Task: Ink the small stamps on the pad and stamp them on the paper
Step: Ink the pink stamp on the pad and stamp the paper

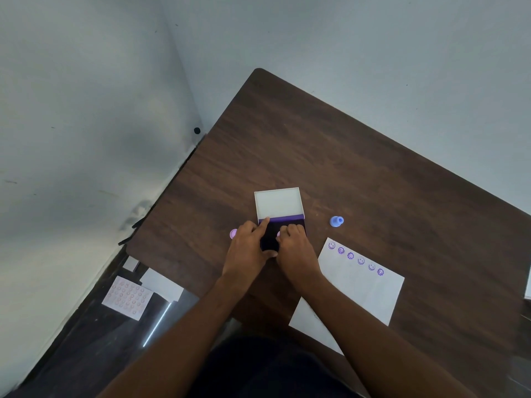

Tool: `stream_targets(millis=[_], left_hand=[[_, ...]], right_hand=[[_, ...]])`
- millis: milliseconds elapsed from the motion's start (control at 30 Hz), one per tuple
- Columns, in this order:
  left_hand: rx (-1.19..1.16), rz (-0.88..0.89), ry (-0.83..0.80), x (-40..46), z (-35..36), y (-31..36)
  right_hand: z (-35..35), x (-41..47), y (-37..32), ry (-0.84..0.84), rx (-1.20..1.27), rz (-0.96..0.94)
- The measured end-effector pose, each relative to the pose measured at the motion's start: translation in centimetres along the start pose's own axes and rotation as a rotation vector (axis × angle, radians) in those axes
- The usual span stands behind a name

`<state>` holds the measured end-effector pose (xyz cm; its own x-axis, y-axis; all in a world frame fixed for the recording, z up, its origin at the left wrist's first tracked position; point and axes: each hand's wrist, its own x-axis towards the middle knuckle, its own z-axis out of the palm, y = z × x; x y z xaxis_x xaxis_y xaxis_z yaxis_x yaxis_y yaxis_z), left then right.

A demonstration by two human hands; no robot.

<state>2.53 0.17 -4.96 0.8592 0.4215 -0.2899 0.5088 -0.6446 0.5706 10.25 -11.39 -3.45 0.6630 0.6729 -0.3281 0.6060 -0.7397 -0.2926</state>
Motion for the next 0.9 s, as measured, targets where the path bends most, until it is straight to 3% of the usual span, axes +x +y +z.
stream_targets(millis=[900], left_hand=[[0.06,0.025,-0.035,0.1,-1.0,1.4]], right_hand=[[-0.8,-0.1,-0.8,0.02,0.042,0.04]])
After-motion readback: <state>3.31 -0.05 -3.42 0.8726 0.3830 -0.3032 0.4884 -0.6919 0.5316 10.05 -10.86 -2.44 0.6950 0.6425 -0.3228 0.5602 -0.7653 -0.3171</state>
